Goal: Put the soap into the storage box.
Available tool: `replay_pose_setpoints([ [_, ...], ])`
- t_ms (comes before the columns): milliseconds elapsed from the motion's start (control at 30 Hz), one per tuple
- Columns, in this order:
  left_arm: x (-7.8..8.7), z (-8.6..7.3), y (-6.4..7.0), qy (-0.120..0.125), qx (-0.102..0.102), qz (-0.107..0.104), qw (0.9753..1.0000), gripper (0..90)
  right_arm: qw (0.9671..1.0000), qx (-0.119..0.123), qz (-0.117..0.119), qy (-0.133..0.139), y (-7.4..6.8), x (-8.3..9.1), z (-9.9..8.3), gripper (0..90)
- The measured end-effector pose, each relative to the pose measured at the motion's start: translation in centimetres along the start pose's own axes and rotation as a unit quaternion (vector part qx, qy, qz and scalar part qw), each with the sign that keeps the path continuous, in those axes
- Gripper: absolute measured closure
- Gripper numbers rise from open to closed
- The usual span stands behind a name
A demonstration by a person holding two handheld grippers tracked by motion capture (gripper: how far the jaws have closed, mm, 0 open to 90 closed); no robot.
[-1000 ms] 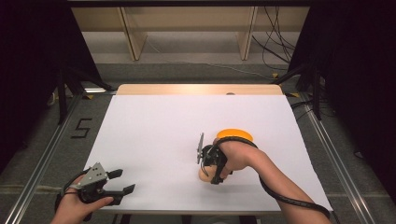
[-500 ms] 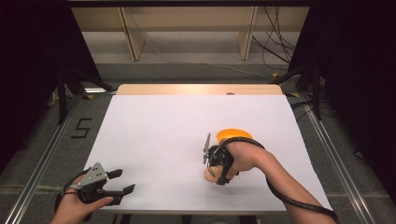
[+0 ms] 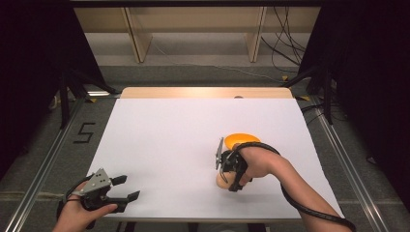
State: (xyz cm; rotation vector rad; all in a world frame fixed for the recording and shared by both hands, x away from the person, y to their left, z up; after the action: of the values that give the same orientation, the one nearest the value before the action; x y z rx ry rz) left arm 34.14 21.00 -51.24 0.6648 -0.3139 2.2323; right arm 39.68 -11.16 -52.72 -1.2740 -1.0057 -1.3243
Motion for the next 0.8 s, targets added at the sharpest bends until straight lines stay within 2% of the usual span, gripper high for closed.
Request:
replay_pose_setpoints([
  [33, 0.0, 0.0, 0.0, 0.000, 0.001, 0.000, 1.0000, 25.2, 1.0000, -0.002, 0.008, 0.004, -0.2, 0.0, 0.0, 33.6],
  [67, 0.0, 0.0, 0.0, 0.000, 0.000, 0.001, 1.0000, 25.3, 0.9999, 0.012, 0.002, 0.006, 0.1, 0.0, 0.0, 33.6],
  [100, 0.0, 0.0, 0.0, 0.000, 0.001, 0.000, 1.0000, 25.2, 0.9999, -0.011, 0.002, -0.001, 0.0, 0.2, -0.3, 33.6],
  [133, 0.0, 0.0, 0.0, 0.000, 0.001, 0.000, 1.0000, 25.2, 0.9999, 0.008, 0.000, 0.006, 0.3, 0.0, -0.3, 33.6],
  [167, 0.0, 0.0, 0.0, 0.000, 0.001, 0.000, 1.0000, 25.2, 1.0000, -0.008, 0.000, 0.001, 0.1, 0.1, -0.5, 33.6],
  [200, 0.0, 0.0, 0.0, -0.001, -0.001, 0.001, 1.0000, 25.3, 1.0000, -0.004, 0.003, 0.001, 0.1, 0.2, -0.6, 33.6],
  [233, 0.0, 0.0, 0.0, 0.000, 0.001, 0.000, 1.0000, 25.2, 0.9999, -0.015, -0.001, -0.004, 0.1, 0.2, -0.8, 33.6],
  [267, 0.0, 0.0, 0.0, 0.000, 0.001, 0.001, 1.0000, 25.3, 0.9999, 0.014, 0.002, 0.008, 0.5, 0.0, -0.7, 33.6],
  [300, 0.0, 0.0, 0.0, 0.000, 0.001, 0.002, 1.0000, 25.2, 0.9998, -0.019, 0.003, -0.003, 0.1, 0.2, -1.1, 33.6],
  [367, 0.0, -0.1, 0.0, -0.004, 0.001, 0.005, 1.0000, 25.2, 1.0000, -0.003, 0.003, 0.001, 0.3, 0.1, -1.2, 33.6],
  [400, 0.0, 0.0, 0.0, -0.001, 0.001, 0.002, 1.0000, 25.3, 0.9999, -0.014, 0.005, 0.000, 0.2, 0.1, -1.4, 33.6],
  [467, 0.0, -0.1, 0.0, -0.004, 0.001, 0.005, 1.0000, 25.3, 0.9998, -0.019, 0.005, -0.001, 0.2, 0.1, -1.6, 33.6],
  [500, 0.1, -0.1, -0.1, -0.006, 0.000, 0.007, 1.0000, 25.2, 0.9998, -0.018, 0.003, -0.009, 0.3, 0.3, -1.8, 33.6],
  [533, 0.0, -0.1, 0.0, -0.005, 0.001, 0.006, 1.0000, 25.2, 1.0000, -0.006, 0.004, -0.004, 0.4, 0.2, -1.7, 33.6],
  [567, 0.0, -0.1, -0.1, -0.003, 0.000, 0.005, 1.0000, 25.2, 0.9996, -0.025, 0.004, -0.011, 0.2, 0.3, -2.2, 33.6],
  [600, 0.0, -0.1, -0.1, -0.003, 0.000, 0.005, 1.0000, 25.3, 0.9996, -0.025, 0.004, -0.011, 0.2, 0.3, -2.2, 33.6],
  [633, 0.0, -0.1, -0.1, -0.004, -0.006, 0.005, 1.0000, 25.3, 1.0000, 0.006, 0.003, -0.001, 0.6, 0.3, -1.9, 33.6],
  [700, 0.0, 0.0, 0.1, 0.000, 0.002, 0.001, 1.0000, 25.2, 0.9997, -0.022, 0.007, -0.006, 0.2, 0.4, -2.3, 33.6],
  [767, 0.0, 0.0, 0.1, 0.001, 0.002, 0.000, 1.0000, 25.3, 1.0000, 0.003, 0.004, -0.002, 0.5, 0.4, -2.2, 33.6],
  [800, 0.0, 0.0, -0.1, -0.001, -0.004, 0.002, 1.0000, 25.2, 1.0000, -0.006, 0.004, -0.005, 0.4, 0.4, -2.4, 33.6],
])
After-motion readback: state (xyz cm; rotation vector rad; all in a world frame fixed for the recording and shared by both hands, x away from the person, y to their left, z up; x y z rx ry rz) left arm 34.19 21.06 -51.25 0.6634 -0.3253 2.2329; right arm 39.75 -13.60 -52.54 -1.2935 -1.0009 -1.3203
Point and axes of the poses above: each handheld gripper's, and its own axes: x roughly backward along the jaws, z roughly out of its top, y roughly to its right, the point moved 10 cm from there along -x, roughly forward along the jaws, and after that the axes turned 6 degrees about -x, right-handed, at the moved point
